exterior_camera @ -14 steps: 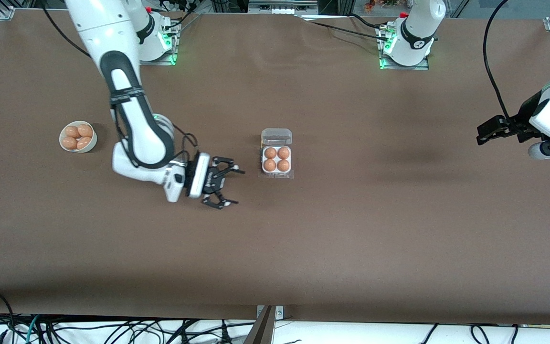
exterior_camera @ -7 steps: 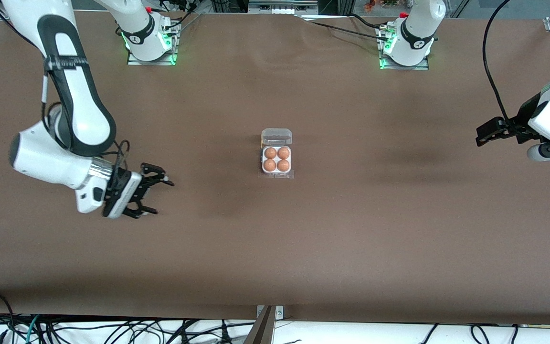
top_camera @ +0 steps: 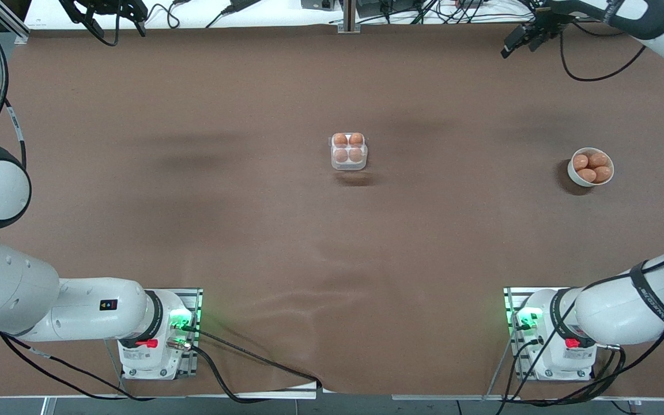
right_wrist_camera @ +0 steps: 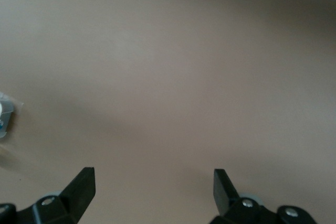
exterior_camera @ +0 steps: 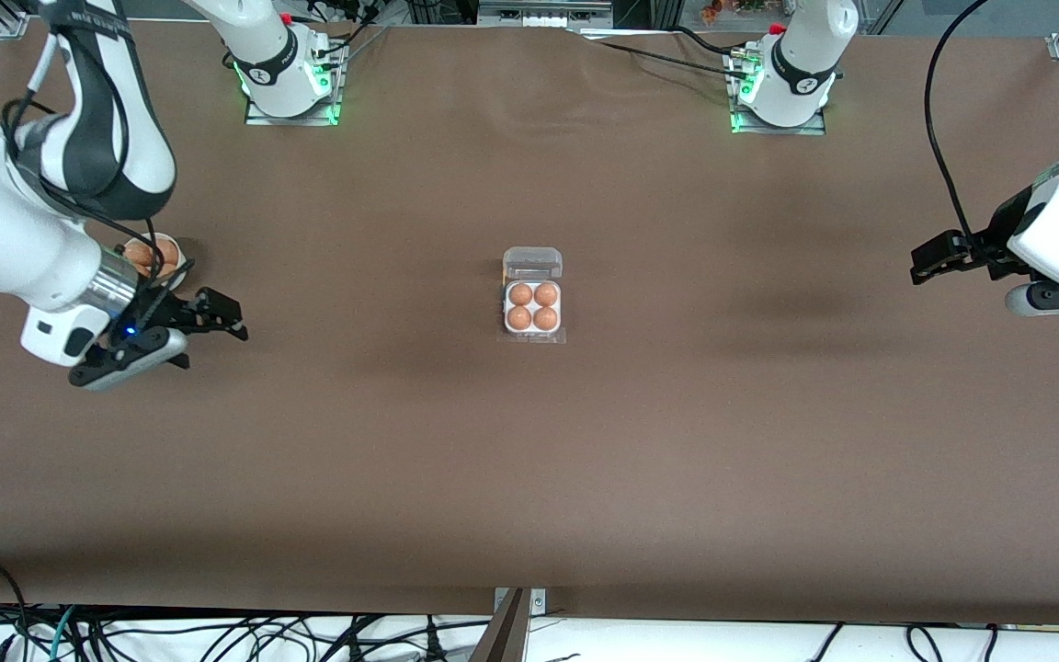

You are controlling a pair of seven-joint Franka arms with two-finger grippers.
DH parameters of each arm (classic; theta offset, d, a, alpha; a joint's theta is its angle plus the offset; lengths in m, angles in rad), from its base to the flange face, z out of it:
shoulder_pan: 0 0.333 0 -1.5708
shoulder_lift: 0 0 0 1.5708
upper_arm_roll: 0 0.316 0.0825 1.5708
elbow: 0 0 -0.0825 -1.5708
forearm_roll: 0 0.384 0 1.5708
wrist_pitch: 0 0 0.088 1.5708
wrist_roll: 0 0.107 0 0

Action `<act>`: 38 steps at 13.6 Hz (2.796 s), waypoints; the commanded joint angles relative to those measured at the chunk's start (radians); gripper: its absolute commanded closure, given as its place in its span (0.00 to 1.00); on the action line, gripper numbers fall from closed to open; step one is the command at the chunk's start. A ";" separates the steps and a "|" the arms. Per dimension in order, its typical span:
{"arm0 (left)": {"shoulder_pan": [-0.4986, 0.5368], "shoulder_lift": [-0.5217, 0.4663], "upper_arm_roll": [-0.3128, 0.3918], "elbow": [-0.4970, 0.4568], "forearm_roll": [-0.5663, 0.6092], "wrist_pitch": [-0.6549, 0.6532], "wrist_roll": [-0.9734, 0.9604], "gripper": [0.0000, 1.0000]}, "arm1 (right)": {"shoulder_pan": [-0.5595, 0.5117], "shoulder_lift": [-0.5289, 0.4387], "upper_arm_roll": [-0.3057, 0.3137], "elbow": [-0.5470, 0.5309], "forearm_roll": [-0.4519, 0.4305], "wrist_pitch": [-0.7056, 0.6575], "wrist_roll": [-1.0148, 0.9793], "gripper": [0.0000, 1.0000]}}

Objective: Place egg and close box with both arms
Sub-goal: 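Withdraw the right gripper to rest while the left gripper moves inward, then reach the left gripper over the open carton lid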

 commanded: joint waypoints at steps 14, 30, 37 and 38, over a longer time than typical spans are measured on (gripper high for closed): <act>-0.163 0.134 -0.005 0.020 -0.001 -0.082 -0.139 0.65 | -0.077 -0.216 0.065 0.198 -0.219 -0.520 0.513 0.00; -0.403 0.369 -0.004 0.034 -0.491 -0.191 -0.428 1.00 | -0.113 -0.195 0.042 0.201 -0.209 -0.470 0.499 0.00; -0.579 0.484 -0.004 0.143 -0.561 -0.166 -0.616 1.00 | -0.113 -0.195 0.044 0.200 -0.209 -0.470 0.499 0.00; -0.594 0.512 -0.004 0.180 -0.561 -0.165 -0.623 1.00 | -0.113 -0.195 0.044 0.200 -0.209 -0.470 0.499 0.00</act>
